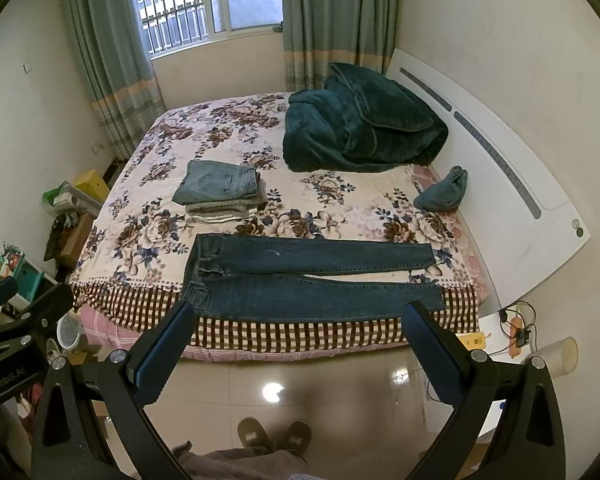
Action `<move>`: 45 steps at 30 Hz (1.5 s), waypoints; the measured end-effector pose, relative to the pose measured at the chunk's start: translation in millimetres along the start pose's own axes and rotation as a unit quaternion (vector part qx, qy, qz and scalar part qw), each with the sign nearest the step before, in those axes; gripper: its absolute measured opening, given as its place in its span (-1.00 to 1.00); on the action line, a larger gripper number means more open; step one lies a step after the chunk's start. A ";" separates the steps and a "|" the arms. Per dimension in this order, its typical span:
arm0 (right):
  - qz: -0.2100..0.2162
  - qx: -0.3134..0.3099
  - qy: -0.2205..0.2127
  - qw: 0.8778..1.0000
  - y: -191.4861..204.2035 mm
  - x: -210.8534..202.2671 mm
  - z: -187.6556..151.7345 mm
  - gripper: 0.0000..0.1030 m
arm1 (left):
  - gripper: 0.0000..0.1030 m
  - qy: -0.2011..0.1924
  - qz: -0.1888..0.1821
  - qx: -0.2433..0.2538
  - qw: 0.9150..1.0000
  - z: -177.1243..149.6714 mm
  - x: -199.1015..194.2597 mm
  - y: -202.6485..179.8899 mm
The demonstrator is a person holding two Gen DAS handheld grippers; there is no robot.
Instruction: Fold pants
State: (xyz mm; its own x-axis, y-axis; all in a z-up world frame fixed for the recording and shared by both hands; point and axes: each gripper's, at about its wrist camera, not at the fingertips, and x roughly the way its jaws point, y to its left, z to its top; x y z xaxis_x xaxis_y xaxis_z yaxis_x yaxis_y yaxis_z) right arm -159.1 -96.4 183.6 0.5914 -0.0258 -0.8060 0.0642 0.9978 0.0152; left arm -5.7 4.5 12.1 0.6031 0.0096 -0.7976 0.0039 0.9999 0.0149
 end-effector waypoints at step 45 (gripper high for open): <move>0.006 -0.002 0.000 1.000 1.4 -6.8 2.0 1.00 | 1.00 -0.006 -0.001 0.001 1.000 3.1 -1.6 0.1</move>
State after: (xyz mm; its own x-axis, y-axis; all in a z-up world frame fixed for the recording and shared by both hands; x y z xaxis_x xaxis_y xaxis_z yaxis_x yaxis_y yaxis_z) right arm -161.4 -94.9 190.2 0.5924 -0.0146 -0.8055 0.0545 0.9983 0.0220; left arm -4.3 4.6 15.3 0.6126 0.0075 -0.7903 0.0061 0.9999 0.0142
